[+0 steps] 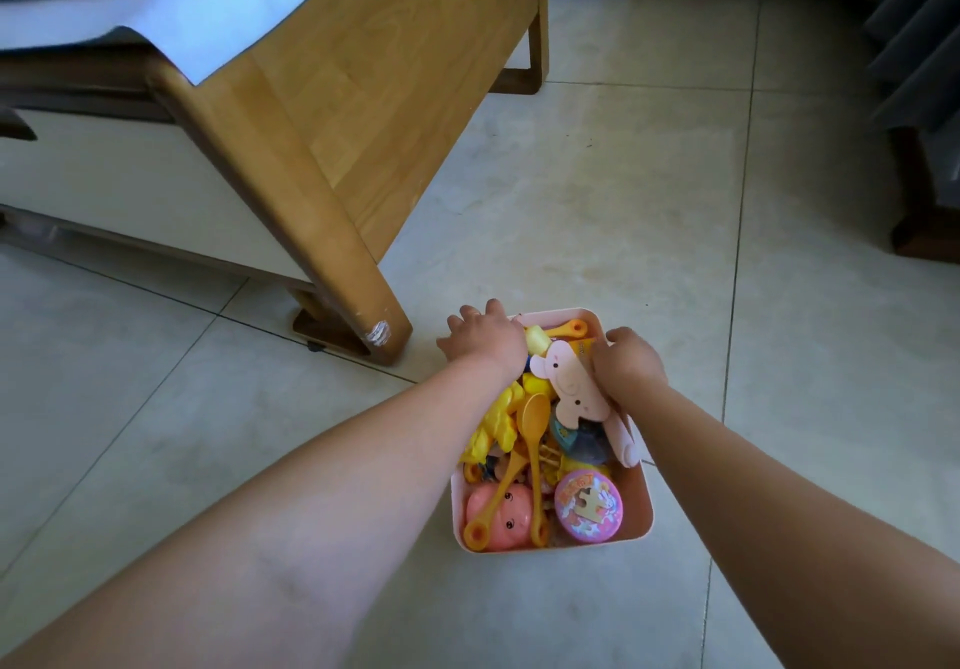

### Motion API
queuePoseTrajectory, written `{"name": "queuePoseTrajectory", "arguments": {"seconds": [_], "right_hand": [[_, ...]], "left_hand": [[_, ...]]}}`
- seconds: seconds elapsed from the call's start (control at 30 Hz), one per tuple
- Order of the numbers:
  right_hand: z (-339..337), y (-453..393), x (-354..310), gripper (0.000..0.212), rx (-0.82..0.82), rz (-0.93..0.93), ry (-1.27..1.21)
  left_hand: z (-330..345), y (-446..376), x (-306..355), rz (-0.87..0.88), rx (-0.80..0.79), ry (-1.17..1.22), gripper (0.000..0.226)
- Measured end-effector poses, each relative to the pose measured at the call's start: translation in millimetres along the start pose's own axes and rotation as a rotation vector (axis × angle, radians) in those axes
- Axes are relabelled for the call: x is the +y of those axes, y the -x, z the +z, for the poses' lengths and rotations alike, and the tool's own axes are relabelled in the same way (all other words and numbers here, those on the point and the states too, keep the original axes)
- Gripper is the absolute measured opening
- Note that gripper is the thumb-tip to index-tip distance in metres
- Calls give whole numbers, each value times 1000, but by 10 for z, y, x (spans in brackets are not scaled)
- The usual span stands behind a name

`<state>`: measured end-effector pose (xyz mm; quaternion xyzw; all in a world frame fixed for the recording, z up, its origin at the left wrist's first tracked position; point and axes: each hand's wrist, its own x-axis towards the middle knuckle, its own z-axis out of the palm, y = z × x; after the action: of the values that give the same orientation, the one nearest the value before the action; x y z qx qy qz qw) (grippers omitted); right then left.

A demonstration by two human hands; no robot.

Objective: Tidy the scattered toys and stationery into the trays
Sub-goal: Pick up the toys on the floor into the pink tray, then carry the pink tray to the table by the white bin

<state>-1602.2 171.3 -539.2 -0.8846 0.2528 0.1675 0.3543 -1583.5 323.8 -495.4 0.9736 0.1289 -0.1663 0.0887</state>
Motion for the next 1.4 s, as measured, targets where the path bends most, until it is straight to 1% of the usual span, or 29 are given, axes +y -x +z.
{"name": "queuePoseTrajectory", "arguments": {"seconds": [0.07,0.13,0.23,0.3,0.37,0.43,0.53,0.57,0.63,0.7,0.77,0.8,0.93,1.03,1.1,1.17,1.23,1.3,1.4], "right_hand": [[20,-85,-57,38,-102,72,-71],[37,-149,-111,41,-137,125,-100],[72,-210,-107,46,-102,111,12],[95,-183,-82,45,-52,78,94],[150,-137,-20,46,-16,85,116],[164,2,31,46,8,139,80],[97,293,75,39,33,197,-9],[78,453,121,37,35,234,-35],[32,722,186,37,52,290,-84],[-53,979,253,37,101,393,-141],[-129,1137,303,38,134,477,-182],[-212,1248,307,39,131,506,-170],[-557,1480,207,42,168,592,-170],[-868,1631,97,42,150,673,-154],[-1097,1743,58,36,100,733,-115],[-1285,1845,45,31,87,789,-119],[-1568,1982,-103,21,76,835,-206],[-1850,2085,-276,13,75,870,-279],[-2165,2156,-440,27,67,856,-288]], "left_hand": [[33,-45,25,-38,-10,43,42],[82,-88,37,-78,-10,80,43],[177,-92,31,-100,47,113,41],[226,7,18,-88,106,114,45],[243,113,41,-48,79,94,52],[250,285,73,10,24,40,56],[235,478,153,73,-37,-14,59],[236,569,151,91,-73,-38,60],[228,720,151,170,-93,-89,60],[168,909,150,273,-90,-128,61],[97,1100,121,326,-115,-126,61],[21,1225,106,339,-155,-121,61],[-302,1564,32,406,-211,-139,61],[-675,1755,-16,431,-203,-101,61],[-950,1844,-60,430,-185,-62,61],[-1158,1920,-123,395,-131,-54,60],[-1423,1986,-160,338,-81,-70,67],[-1632,2028,-174,263,-71,-76,64],[-1967,2065,-106,72,32,-44,65]]}}
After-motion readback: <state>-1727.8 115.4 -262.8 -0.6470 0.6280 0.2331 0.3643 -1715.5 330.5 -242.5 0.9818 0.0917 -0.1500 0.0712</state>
